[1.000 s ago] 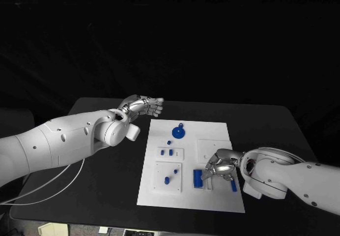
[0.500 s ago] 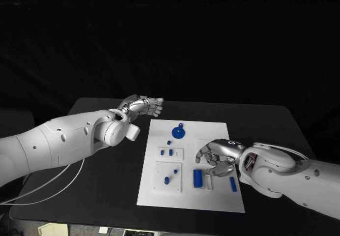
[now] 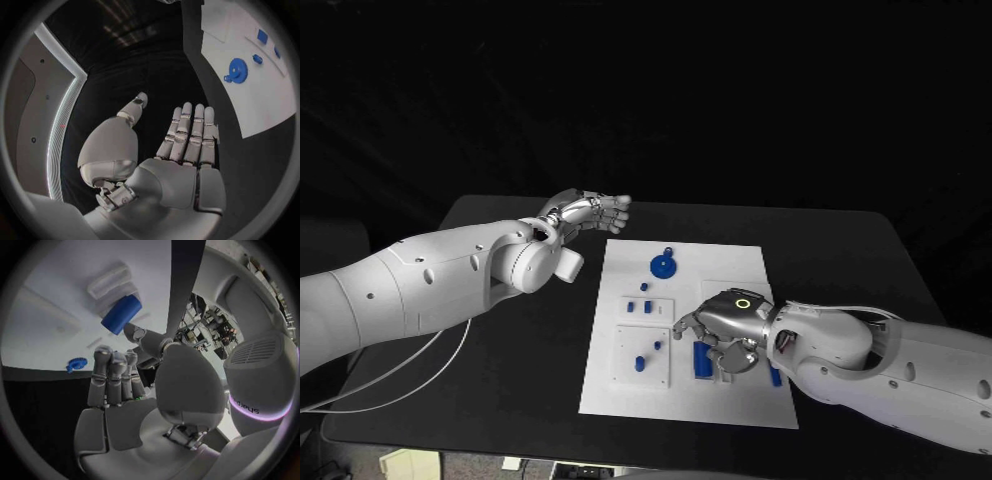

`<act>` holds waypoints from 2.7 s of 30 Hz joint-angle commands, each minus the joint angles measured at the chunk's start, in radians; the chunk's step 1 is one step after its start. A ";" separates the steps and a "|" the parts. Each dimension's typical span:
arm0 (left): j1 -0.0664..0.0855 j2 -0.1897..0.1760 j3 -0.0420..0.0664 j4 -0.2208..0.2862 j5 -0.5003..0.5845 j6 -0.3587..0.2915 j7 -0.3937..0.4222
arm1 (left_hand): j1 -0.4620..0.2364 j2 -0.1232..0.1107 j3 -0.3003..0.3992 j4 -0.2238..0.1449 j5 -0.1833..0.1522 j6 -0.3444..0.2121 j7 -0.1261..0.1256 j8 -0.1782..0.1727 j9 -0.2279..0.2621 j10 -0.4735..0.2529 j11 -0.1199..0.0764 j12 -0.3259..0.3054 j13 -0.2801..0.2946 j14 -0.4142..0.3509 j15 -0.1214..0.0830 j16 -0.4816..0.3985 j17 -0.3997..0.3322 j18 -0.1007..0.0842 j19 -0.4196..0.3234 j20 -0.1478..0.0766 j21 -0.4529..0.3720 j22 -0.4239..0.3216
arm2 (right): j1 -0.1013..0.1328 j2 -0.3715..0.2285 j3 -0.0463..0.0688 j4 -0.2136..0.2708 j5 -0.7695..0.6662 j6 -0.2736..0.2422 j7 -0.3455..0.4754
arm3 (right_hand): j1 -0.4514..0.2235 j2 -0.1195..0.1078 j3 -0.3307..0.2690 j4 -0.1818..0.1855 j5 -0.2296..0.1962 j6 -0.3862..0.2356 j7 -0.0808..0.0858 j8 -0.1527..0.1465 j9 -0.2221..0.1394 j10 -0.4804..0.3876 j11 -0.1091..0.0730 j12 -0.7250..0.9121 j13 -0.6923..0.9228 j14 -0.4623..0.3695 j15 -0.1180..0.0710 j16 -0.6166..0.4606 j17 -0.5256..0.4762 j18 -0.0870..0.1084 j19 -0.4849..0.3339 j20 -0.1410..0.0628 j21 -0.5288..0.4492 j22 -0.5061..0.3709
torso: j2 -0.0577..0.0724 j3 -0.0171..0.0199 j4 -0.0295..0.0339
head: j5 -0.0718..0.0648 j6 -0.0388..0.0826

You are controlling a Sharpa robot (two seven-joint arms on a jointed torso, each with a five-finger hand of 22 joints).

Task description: Assemble the parts on the task board

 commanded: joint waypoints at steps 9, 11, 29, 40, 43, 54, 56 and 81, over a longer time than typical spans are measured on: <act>0.000 0.000 0.000 0.001 -0.003 0.015 0.009 | -0.001 0.013 -0.006 -0.002 -0.003 0.002 0.002 0.007 -0.001 -0.004 0.001 0.001 -0.001 0.003 0.004 -0.004 0.001 0.017 -0.006 0.002 -0.005 0.001 | -0.006 0.001 0.000 -0.005 -0.150 0.087 -0.028 | 0.018 0.003 0.046 0.001 -0.006 0.000 -0.004 0.019 0.012 -0.011 0.001 0.027 -0.010 -0.010 0.000 0.019 0.006 -0.001 -0.003 0.002 0.020 0.022 | -0.001 -0.0006 -0.0012 | 0.000 -0.003; 0.000 0.001 0.000 0.001 -0.003 0.016 0.009 | -0.001 0.013 -0.006 -0.002 -0.003 0.002 0.002 0.007 -0.001 -0.004 0.001 0.001 -0.001 0.003 0.004 -0.004 0.001 0.017 -0.006 0.002 -0.005 0.001 | -0.007 0.001 0.000 -0.005 -0.158 0.099 -0.032 | 0.022 0.003 0.058 0.001 -0.006 0.004 -0.002 0.025 0.015 -0.007 0.000 0.037 -0.012 -0.007 -0.001 0.025 0.007 -0.001 0.001 0.000 0.027 0.021 | 0.000 -0.0005 -0.0006 | 0.001 -0.003; 0.000 0.001 0.000 0.002 -0.003 0.017 0.006 | -0.001 0.015 -0.007 -0.003 -0.003 0.001 0.002 0.007 -0.002 -0.004 0.001 0.001 -0.001 0.003 0.004 -0.004 0.001 0.017 -0.007 0.002 -0.005 0.002 | -0.029 0.020 0.000 -0.028 -0.179 0.106 -0.033 | 0.011 0.005 0.074 0.003 -0.007 0.049 0.016 0.056 0.028 0.000 -0.006 0.074 -0.023 0.002 -0.003 0.043 0.011 -0.001 0.012 -0.005 0.052 0.020 | -0.001 -0.0027 0.0000 | 0.001 -0.006; 0.000 0.000 0.000 0.002 -0.003 0.019 0.003 | -0.002 0.016 -0.007 -0.003 -0.003 0.001 0.002 0.006 -0.002 -0.004 0.002 0.000 -0.001 0.004 0.004 -0.004 0.002 0.017 -0.007 0.002 -0.006 0.002 | -0.034 0.033 0.000 -0.047 -0.211 0.095 -0.054 | 0.003 0.006 0.077 0.004 -0.008 0.085 0.034 0.074 0.033 0.009 -0.011 0.090 -0.037 0.009 -0.006 0.050 0.010 -0.001 0.021 -0.009 0.063 0.018 | 0.000 -0.0022 0.0000 | 0.004 -0.007; 0.000 0.000 0.000 0.002 -0.003 0.020 0.002 | -0.002 0.016 -0.007 -0.003 -0.003 0.001 0.003 0.006 -0.002 -0.004 0.002 0.000 -0.001 0.004 0.004 -0.004 0.002 0.017 -0.007 0.002 -0.006 0.002 | -0.042 0.035 0.000 -0.051 -0.235 0.084 -0.068 | -0.004 0.006 0.073 0.004 -0.008 0.099 0.040 0.080 0.034 0.012 -0.012 0.093 -0.042 0.012 -0.007 0.052 0.009 -0.001 0.023 -0.010 0.066 0.018 | 0.000 -0.0020 0.0002 | 0.004 -0.008; 0.000 -0.001 -0.001 0.001 -0.004 0.022 0.001 | -0.002 0.017 -0.007 -0.004 -0.003 0.000 0.003 0.006 -0.002 -0.004 0.002 0.000 -0.001 0.004 0.004 -0.004 0.002 0.017 -0.007 0.002 -0.006 0.003 | -0.055 0.046 0.001 -0.060 -0.266 0.064 -0.088 | -0.037 0.006 0.026 0.002 -0.010 0.138 0.047 0.094 0.035 0.038 -0.023 0.115 -0.060 0.030 -0.013 0.060 0.006 -0.001 0.036 -0.020 0.080 0.016 | -0.001 -0.0015 -0.0003 | 0.005 -0.013; 0.000 -0.001 -0.001 0.001 -0.004 0.022 0.000 | -0.001 0.017 -0.008 -0.004 -0.003 0.000 0.003 0.006 -0.002 -0.004 0.002 0.000 -0.001 0.004 0.004 -0.004 0.002 0.017 -0.007 0.002 -0.006 0.003 | -0.057 0.047 0.001 -0.060 -0.271 0.060 -0.090 | -0.041 0.005 0.024 0.002 -0.010 0.141 0.049 0.095 0.035 0.041 -0.024 0.117 -0.063 0.032 -0.013 0.061 0.005 -0.001 0.037 -0.021 0.081 0.016 | -0.001 -0.0017 -0.0009 | 0.005 -0.014; 0.000 0.000 -0.001 0.000 -0.007 0.025 -0.005 | -0.002 0.019 -0.009 -0.004 -0.003 -0.001 0.003 0.006 -0.003 -0.004 0.002 0.000 -0.001 0.004 0.004 -0.005 0.002 0.017 -0.007 0.002 -0.007 0.004 | -0.070 0.052 0.001 -0.089 -0.237 0.014 -0.037 | -0.042 0.009 0.016 0.006 -0.010 0.210 0.063 0.118 0.032 0.043 -0.017 0.147 -0.084 0.035 -0.012 0.066 0.005 -0.001 0.036 -0.021 0.091 0.012 | -0.001 -0.0025 -0.0001 | 0.005 -0.018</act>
